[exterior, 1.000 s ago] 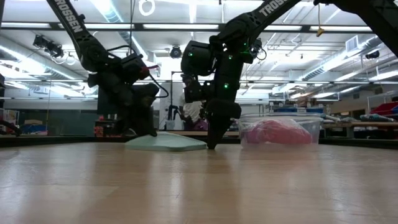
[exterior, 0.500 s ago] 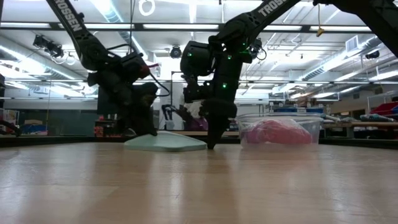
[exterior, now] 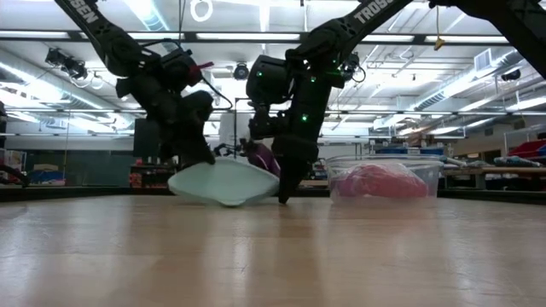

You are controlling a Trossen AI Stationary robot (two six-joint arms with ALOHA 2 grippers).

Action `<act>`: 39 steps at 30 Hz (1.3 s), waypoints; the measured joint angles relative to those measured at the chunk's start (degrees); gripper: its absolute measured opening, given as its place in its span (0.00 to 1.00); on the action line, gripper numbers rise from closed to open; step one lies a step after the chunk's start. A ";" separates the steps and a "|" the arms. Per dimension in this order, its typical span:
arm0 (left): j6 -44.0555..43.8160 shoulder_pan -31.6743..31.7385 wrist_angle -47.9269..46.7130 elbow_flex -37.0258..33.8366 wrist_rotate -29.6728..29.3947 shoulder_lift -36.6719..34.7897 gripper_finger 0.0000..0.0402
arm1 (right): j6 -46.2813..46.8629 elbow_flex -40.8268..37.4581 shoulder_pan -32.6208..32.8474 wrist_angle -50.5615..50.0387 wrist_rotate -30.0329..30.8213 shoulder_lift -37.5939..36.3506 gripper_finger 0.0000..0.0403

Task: Roll bandage
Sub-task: Close the green tupperware

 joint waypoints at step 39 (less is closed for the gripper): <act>4.08 -3.28 -8.72 4.65 -2.97 -1.55 0.00 | 0.46 0.04 1.13 -2.48 0.22 -7.04 0.37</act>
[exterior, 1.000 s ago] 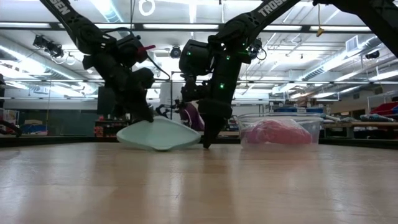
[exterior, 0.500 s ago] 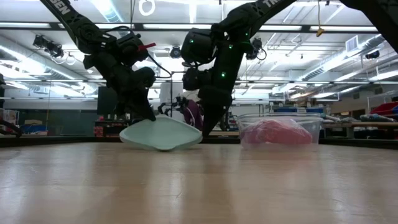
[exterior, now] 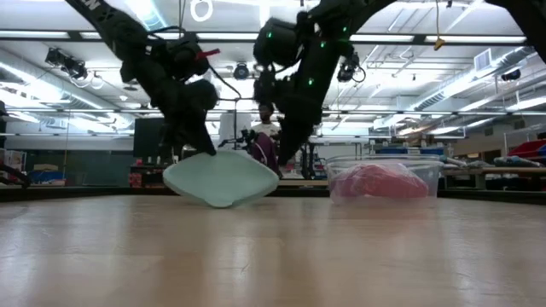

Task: Roll bandage
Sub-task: Close the green tupperware

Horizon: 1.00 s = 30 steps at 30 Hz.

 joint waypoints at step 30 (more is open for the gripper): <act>0.73 -6.21 -2.26 12.36 9.27 -0.04 0.00 | 8.00 -14.00 1.54 0.25 -0.61 -29.89 0.37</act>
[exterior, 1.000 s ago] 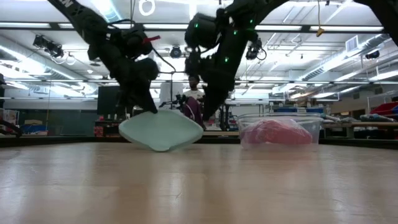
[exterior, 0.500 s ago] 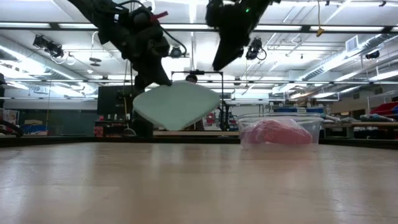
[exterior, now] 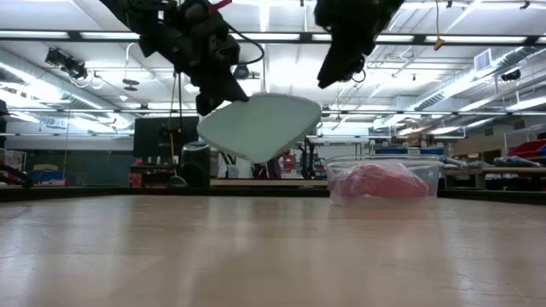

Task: Roll bandage
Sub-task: Close the green tupperware

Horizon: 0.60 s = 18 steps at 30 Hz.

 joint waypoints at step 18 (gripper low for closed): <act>-2.38 -0.94 1.86 0.02 3.48 0.00 0.00 | 4.66 -17.87 3.75 12.58 1.70 -11.56 0.37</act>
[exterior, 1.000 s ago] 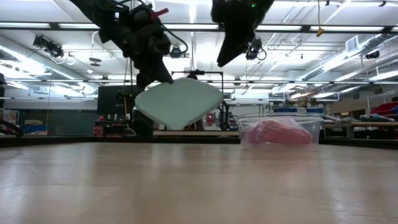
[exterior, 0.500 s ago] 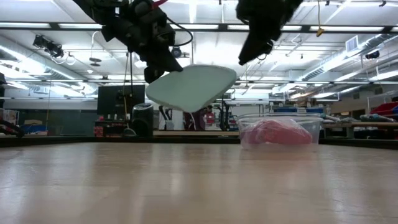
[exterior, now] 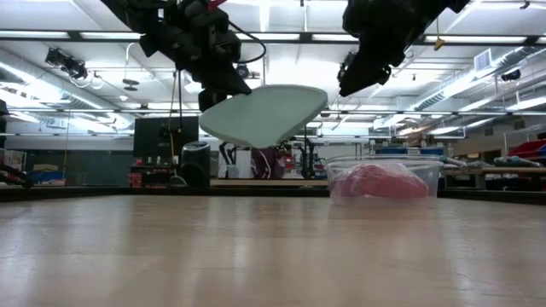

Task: Roll bandage
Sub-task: Close the green tupperware

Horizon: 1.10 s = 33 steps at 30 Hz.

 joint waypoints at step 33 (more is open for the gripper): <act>-14.19 -6.09 11.48 0.00 5.67 0.00 0.00 | 9.62 -3.45 13.67 -11.49 10.71 -3.84 0.37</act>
